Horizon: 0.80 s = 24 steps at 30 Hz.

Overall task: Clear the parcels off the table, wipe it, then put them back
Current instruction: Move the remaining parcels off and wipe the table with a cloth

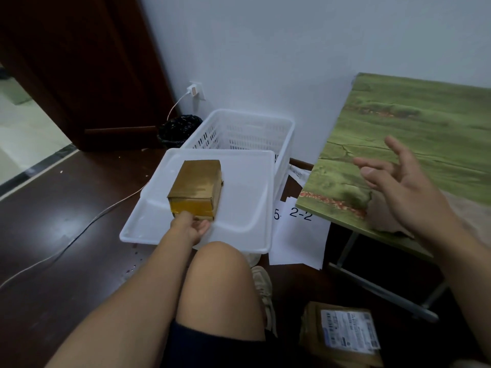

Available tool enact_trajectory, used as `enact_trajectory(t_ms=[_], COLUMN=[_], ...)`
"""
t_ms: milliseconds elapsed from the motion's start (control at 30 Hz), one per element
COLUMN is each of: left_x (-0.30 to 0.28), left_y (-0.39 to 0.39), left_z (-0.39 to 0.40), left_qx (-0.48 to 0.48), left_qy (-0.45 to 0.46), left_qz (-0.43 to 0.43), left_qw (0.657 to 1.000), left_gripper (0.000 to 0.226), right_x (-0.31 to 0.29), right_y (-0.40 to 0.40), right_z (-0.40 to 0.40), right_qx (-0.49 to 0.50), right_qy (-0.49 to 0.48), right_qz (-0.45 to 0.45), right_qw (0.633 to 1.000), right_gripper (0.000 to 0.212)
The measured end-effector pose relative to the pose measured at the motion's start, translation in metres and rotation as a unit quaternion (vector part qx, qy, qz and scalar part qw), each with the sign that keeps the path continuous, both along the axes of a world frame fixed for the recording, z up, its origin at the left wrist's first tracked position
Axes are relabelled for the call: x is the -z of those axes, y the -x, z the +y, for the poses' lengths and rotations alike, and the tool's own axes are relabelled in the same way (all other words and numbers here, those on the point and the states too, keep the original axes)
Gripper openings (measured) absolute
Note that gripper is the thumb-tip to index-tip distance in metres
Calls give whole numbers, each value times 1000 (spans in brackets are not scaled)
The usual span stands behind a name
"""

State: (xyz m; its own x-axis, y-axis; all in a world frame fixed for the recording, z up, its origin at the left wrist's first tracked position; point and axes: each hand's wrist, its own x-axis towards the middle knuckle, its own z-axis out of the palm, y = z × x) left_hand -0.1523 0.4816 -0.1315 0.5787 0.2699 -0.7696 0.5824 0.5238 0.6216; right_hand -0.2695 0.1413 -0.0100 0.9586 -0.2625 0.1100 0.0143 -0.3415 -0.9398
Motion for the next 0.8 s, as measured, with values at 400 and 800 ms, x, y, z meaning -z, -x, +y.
enact_trajectory(t_ms=[400, 800], left_x=[-136, -136], left_y=[25, 115], left_z=[-101, -279], left_qx=[-20, 430], left_qy=[-1, -318], left_qz=[-238, -551], left_qw=[971, 641], left_gripper=[27, 17], right_x=[-5, 9], right_y=[41, 90], right_z=[-48, -113], right_qx=[21, 21], right_qy=[380, 425], right_qz=[68, 79], right_qw=[922, 902], right_gripper=[44, 30])
